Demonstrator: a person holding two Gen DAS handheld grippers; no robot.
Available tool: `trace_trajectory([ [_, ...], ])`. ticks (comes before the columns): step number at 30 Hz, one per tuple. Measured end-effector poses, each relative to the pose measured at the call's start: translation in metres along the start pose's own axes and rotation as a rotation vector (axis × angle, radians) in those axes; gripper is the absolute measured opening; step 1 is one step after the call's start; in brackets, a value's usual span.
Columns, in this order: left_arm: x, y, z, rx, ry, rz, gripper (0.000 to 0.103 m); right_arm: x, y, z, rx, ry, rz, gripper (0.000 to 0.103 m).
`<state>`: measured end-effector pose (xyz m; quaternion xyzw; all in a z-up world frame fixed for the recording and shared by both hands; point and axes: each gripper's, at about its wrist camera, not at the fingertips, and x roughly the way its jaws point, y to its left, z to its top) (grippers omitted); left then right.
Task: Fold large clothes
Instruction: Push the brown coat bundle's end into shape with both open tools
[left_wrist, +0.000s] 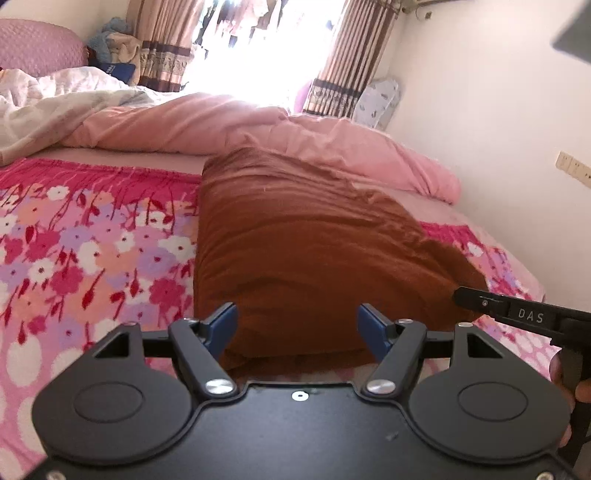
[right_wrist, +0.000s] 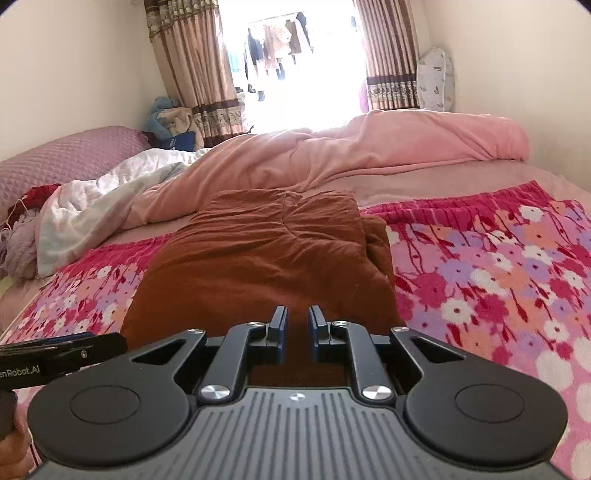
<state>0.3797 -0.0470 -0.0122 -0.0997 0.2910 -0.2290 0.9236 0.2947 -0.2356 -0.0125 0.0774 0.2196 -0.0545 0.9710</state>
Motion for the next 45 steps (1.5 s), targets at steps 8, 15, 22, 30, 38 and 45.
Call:
trace_trajectory([
  [8,0.031,0.006,-0.009,-0.013,0.055,-0.006,0.07,0.026,-0.009,-0.012,0.011,0.062,-0.028,0.018],
  [15,0.033,0.002,-0.009,0.013,0.065,0.002,0.07,0.033,-0.012,-0.015,0.018,0.076,-0.023,0.018],
  [22,0.019,-0.003,0.037,0.009,0.006,-0.021,0.071,0.019,0.0,0.01,-0.014,0.012,-0.023,0.02],
  [30,0.065,0.005,0.091,0.033,-0.001,0.023,0.071,0.053,0.006,0.058,-0.013,-0.01,-0.028,0.02],
  [38,0.118,0.021,0.075,0.03,0.077,0.061,0.078,0.111,-0.007,0.048,0.0,0.09,-0.062,0.019],
  [45,0.116,0.024,0.073,0.014,0.069,0.053,0.079,0.12,-0.005,0.039,-0.016,0.098,-0.073,0.018],
])
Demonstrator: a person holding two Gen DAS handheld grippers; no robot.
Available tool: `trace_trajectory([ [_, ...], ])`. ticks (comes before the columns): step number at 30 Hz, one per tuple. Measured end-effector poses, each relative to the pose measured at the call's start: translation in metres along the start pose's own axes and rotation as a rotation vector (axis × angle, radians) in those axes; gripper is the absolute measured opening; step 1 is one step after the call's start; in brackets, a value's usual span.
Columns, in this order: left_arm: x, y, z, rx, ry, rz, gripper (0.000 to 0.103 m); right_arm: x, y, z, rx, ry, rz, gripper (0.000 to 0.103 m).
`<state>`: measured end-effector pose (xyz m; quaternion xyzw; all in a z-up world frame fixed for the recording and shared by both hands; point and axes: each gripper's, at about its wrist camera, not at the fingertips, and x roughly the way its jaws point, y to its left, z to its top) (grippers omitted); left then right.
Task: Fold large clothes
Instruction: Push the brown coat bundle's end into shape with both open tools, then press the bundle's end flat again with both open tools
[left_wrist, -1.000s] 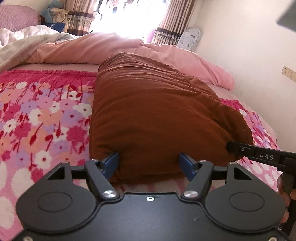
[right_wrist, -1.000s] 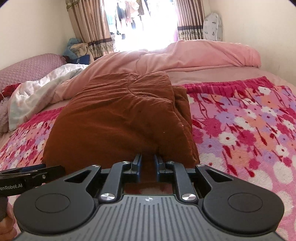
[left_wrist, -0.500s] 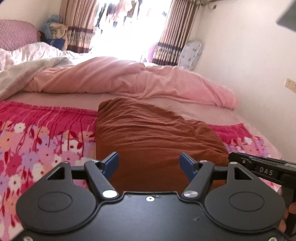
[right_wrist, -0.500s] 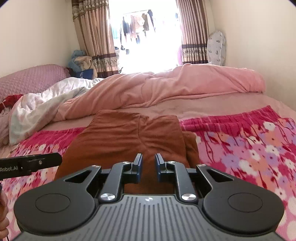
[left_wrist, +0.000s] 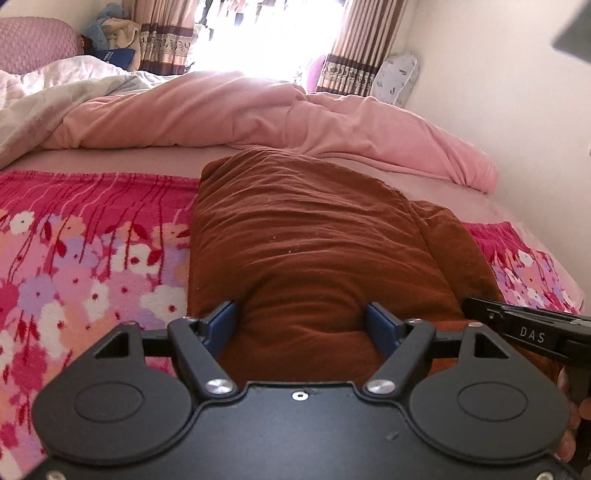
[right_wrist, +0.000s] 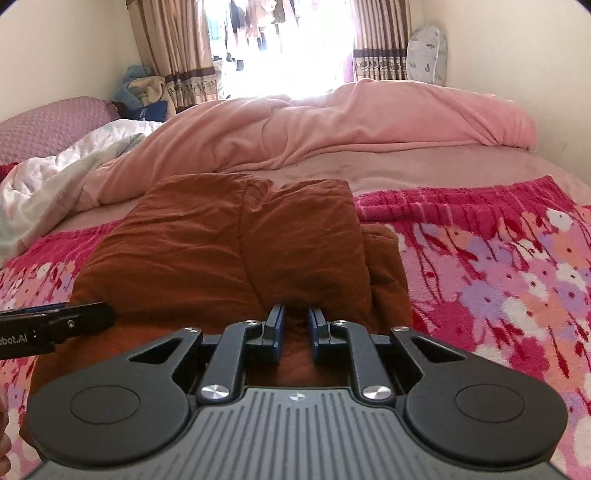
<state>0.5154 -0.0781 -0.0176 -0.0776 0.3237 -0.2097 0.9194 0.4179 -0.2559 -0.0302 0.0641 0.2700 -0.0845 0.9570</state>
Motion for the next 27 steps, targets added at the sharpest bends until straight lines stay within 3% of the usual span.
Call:
trace_trajectory([
  [4,-0.013,-0.006,0.004,0.038,-0.027,0.008,0.076,-0.01,0.001,0.003,0.0,-0.006,-0.002,0.018],
  [8,-0.049,-0.015,-0.001,0.06,-0.071,0.002,0.076,-0.043,0.004,0.007,-0.004,-0.056,-0.008,0.019],
  [15,-0.107,-0.02,-0.039,0.051,-0.114,-0.02,0.076,-0.101,0.011,-0.012,-0.042,-0.113,-0.018,0.022],
  [19,-0.106,-0.02,-0.056,0.033,-0.091,-0.011,0.076,-0.103,0.005,-0.023,-0.031,-0.098,-0.018,0.022],
  [27,-0.068,-0.016,-0.075,0.016,0.006,0.029,0.078,-0.08,-0.003,-0.041,-0.005,-0.036,-0.024,0.022],
])
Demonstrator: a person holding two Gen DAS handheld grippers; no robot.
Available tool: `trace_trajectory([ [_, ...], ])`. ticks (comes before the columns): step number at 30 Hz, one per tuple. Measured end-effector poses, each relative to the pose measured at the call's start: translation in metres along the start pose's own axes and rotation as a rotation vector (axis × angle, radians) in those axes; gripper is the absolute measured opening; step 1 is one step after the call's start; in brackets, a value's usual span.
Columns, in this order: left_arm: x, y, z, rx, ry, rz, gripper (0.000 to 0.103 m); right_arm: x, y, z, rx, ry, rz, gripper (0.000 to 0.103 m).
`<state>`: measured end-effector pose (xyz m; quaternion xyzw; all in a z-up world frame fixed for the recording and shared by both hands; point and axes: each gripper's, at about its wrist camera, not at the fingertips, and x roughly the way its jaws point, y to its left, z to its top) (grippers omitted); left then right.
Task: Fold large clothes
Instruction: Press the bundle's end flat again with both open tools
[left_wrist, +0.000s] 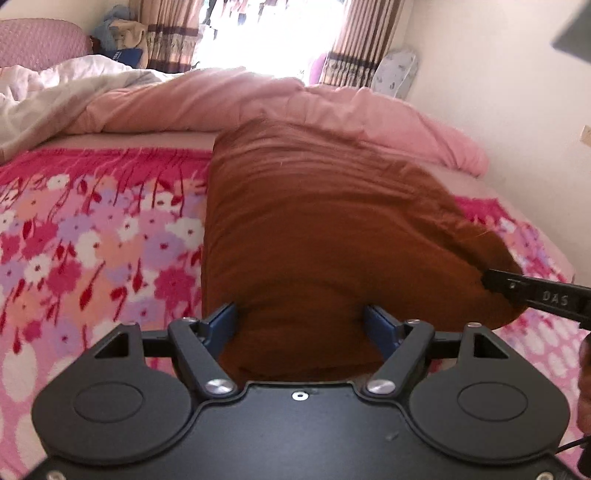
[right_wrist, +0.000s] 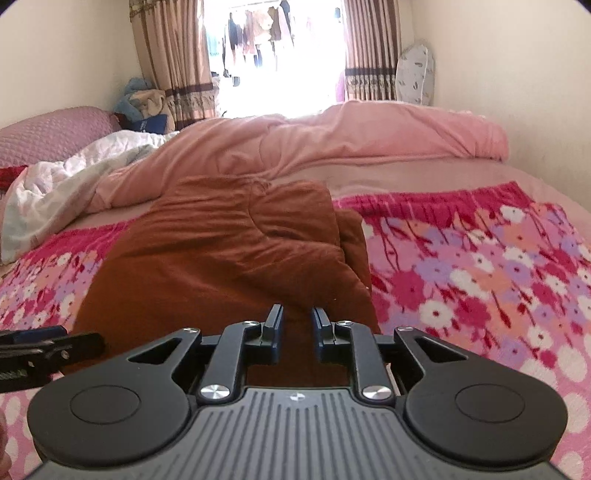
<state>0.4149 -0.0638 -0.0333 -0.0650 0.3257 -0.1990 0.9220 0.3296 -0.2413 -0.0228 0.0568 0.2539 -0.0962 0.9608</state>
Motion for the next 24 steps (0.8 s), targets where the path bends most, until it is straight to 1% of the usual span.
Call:
trace_trajectory([
  [3,0.002,-0.003,-0.002,0.024,-0.008,0.01,0.078,0.008,-0.003,-0.006,0.009,0.02,0.008,0.022],
  [7,0.004,0.001,-0.003,0.007,-0.002,0.0,0.078,0.011,-0.002,-0.01,0.008,0.02,0.006,0.022],
  [10,0.001,-0.002,0.0,0.017,0.004,0.009,0.078,0.009,0.0,-0.009,0.002,0.021,0.0,0.022],
  [12,-0.003,-0.003,0.01,0.027,0.003,0.004,0.076,0.005,0.002,-0.004,-0.015,0.018,-0.006,0.022],
  [14,-0.011,-0.004,0.024,0.021,-0.026,-0.017,0.076,-0.002,0.002,0.005,-0.02,-0.006,0.003,0.022],
  [16,-0.016,-0.008,0.039,0.034,-0.062,-0.006,0.076,-0.006,0.003,0.018,-0.01,-0.034,0.02,0.022],
  [18,-0.014,-0.009,0.053,0.042,-0.085,0.005,0.076,-0.005,0.005,0.032,-0.014,-0.056,0.018,0.023],
  [21,0.001,-0.007,0.066,0.039,-0.071,0.019,0.076,0.007,0.009,0.043,-0.026,-0.057,0.003,0.023],
  [24,0.02,-0.006,0.067,0.043,-0.029,0.041,0.075,0.025,0.01,0.043,-0.026,-0.027,-0.015,0.023],
])
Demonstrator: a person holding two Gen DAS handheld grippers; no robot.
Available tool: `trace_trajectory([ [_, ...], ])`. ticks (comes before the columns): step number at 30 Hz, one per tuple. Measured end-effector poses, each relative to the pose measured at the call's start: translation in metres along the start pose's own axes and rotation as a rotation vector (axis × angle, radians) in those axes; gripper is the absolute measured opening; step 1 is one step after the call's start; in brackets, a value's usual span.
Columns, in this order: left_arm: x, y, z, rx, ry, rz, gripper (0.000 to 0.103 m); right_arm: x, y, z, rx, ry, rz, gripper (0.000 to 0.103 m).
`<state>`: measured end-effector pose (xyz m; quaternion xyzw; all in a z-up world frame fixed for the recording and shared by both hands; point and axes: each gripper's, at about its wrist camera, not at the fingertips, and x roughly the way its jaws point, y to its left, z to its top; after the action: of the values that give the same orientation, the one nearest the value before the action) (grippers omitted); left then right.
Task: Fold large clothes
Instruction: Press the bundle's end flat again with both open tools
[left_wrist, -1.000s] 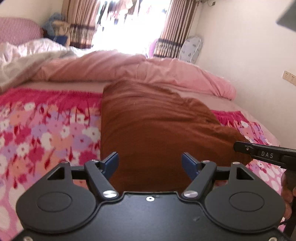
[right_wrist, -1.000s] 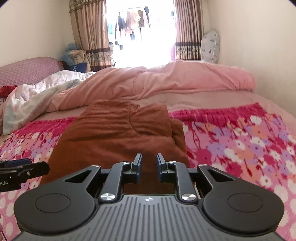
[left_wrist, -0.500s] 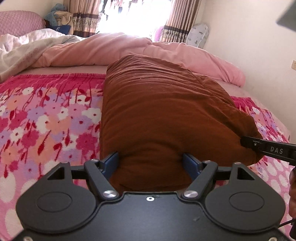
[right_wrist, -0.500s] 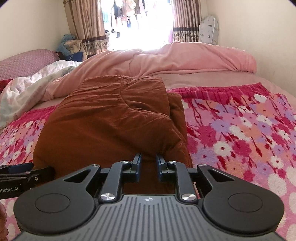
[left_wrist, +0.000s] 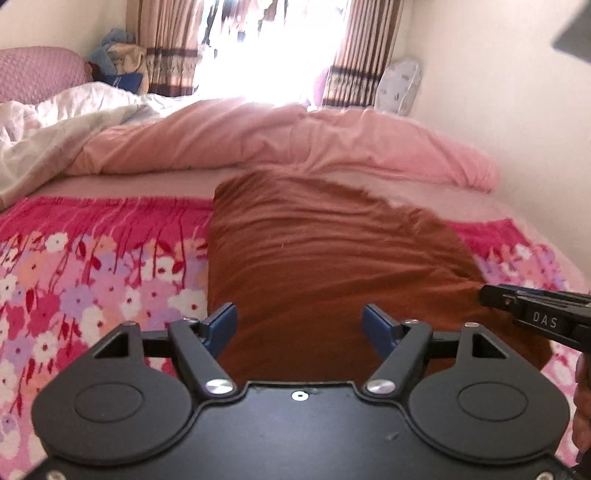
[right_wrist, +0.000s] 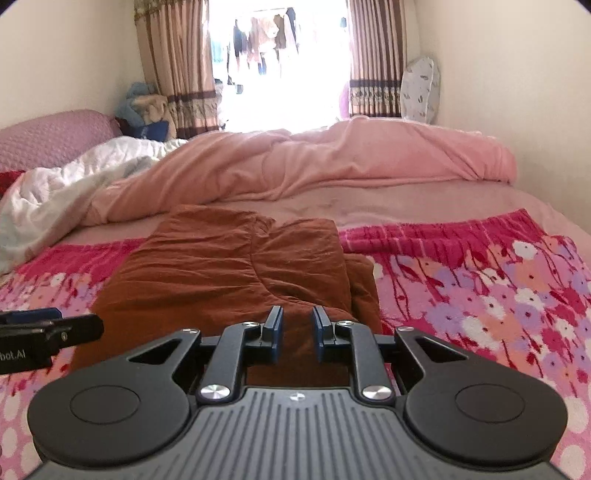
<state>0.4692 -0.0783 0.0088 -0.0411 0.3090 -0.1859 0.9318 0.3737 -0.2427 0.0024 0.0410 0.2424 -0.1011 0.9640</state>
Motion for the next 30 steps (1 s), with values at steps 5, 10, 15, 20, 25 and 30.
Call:
trace_trajectory([
  [5,0.018,0.001,-0.014,-0.015,0.024,0.001,0.078,0.014,0.001,-0.008,-0.013,0.025,-0.006,0.022],
  [10,0.021,0.006,-0.018,-0.038,0.022,-0.01,0.079,0.02,0.003,-0.013,-0.027,0.032,-0.001,0.022],
  [15,0.023,0.003,-0.02,-0.023,0.02,0.003,0.079,0.024,0.004,-0.017,-0.031,0.037,-0.003,0.022],
  [20,0.021,0.002,-0.016,-0.017,0.031,0.004,0.079,0.023,0.005,-0.019,-0.04,0.026,-0.01,0.022],
  [25,-0.001,0.004,-0.009,-0.042,0.037,0.002,0.077,0.012,0.007,-0.02,-0.048,-0.003,-0.014,0.024],
  [30,-0.053,-0.003,-0.02,-0.027,0.005,0.028,0.077,-0.037,0.007,-0.018,-0.009,-0.021,0.004,0.053],
])
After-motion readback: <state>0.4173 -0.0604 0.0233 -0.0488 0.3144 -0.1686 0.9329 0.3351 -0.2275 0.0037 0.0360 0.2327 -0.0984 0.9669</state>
